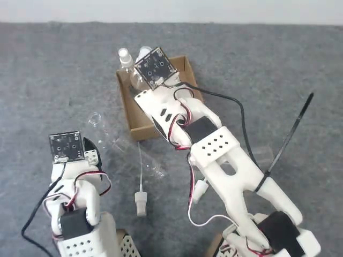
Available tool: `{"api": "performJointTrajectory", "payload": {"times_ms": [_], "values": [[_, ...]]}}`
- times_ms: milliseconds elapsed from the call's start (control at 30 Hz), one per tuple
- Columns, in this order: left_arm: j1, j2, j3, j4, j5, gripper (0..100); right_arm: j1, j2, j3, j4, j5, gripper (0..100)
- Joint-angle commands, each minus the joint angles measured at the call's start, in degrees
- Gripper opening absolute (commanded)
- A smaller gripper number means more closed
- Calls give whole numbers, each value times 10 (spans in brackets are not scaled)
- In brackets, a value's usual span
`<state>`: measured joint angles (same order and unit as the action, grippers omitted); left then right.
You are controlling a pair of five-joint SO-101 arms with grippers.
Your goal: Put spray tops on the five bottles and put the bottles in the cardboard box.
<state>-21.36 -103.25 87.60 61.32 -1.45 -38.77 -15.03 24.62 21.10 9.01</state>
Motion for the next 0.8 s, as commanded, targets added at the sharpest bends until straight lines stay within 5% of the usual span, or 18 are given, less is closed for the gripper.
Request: {"api": "performJointTrajectory", "payload": {"times_ms": [0, 767], "values": [[-1, -8, -4, 2, -5, 70, 3, 10, -63, -17, 11, 24], [-2, -8, -3, 3, -6, 70, -15, 238, -181, -104, 11, 24]]}}
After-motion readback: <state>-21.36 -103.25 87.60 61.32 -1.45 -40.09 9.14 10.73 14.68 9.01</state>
